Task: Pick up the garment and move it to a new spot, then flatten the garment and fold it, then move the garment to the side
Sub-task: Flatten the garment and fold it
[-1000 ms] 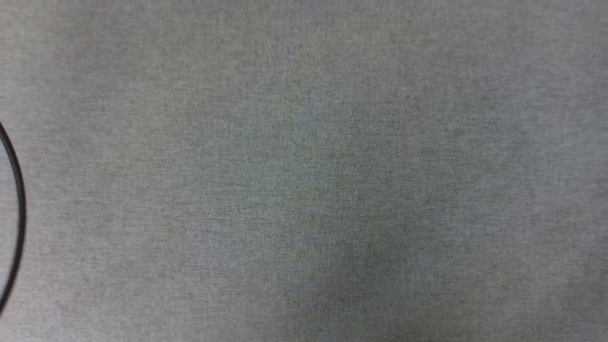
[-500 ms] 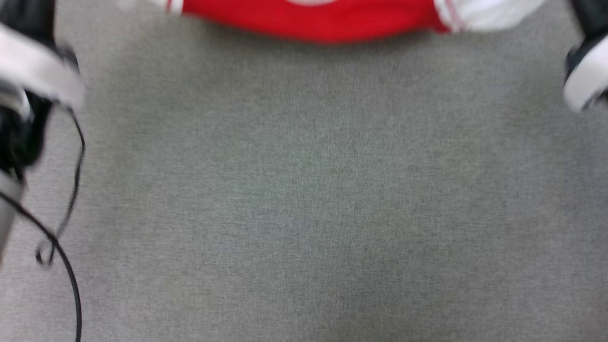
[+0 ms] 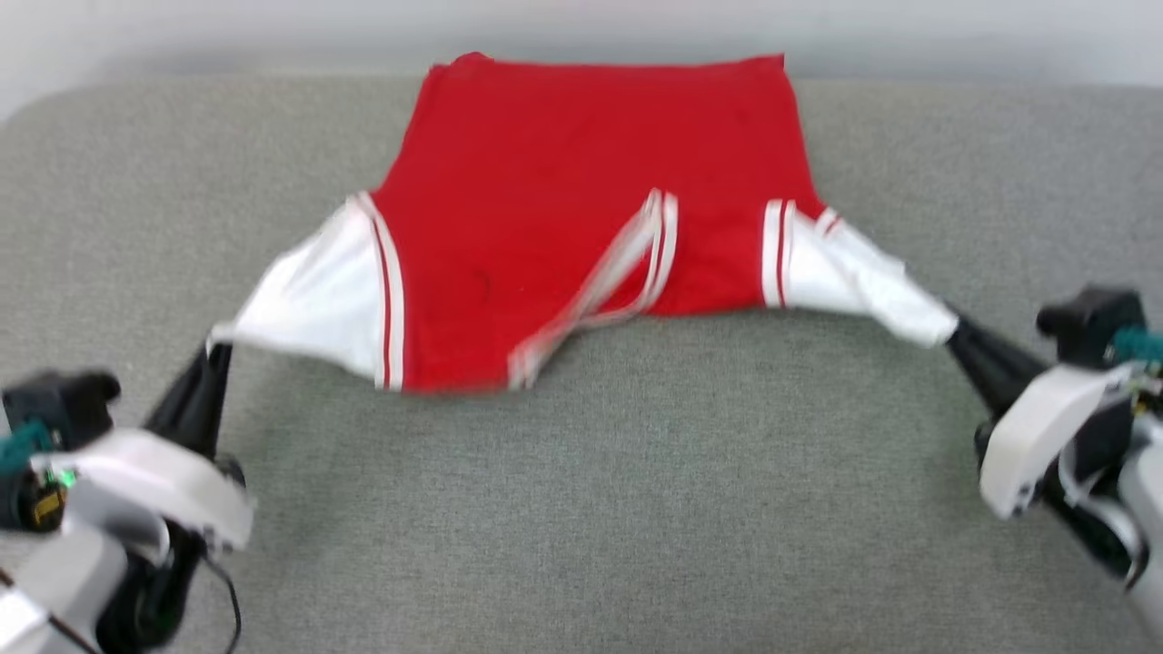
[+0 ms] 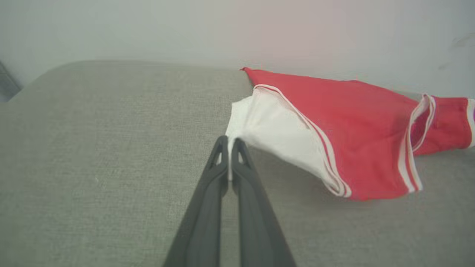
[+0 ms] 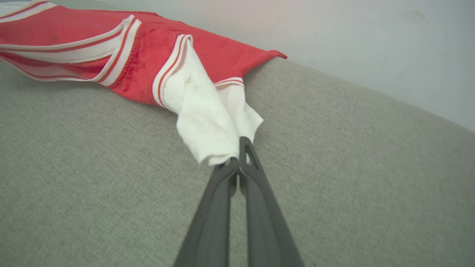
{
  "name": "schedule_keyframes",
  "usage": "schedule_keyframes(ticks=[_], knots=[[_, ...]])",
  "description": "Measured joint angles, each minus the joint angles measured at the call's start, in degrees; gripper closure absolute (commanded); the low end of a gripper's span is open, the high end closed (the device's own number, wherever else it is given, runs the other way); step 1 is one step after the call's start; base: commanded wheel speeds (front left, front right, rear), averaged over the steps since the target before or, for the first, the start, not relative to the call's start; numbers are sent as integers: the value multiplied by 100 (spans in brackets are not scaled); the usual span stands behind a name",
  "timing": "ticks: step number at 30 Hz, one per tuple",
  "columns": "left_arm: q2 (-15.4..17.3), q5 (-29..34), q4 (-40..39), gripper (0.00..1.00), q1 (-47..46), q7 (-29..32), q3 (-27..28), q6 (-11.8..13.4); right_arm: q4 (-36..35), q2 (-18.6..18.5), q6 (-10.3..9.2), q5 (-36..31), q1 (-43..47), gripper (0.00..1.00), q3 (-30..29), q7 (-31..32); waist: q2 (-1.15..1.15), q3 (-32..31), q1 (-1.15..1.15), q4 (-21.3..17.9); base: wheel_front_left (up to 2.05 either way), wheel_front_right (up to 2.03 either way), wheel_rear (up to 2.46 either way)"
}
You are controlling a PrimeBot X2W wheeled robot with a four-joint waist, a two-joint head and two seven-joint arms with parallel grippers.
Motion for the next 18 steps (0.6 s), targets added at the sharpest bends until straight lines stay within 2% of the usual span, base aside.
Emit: schedule_keyframes(ticks=[10,18], knots=[[-187,-296,41,100,1352,-54,176,190,76,332,0,-114,1463,100,-392,-25,0,-646,0,-45,0,0,0],[-191,-404,-177,100,2362,-60,397,352,-16,407,0,-120,2564,100,-773,-22,0,-1094,0,-49,0,0,0]])
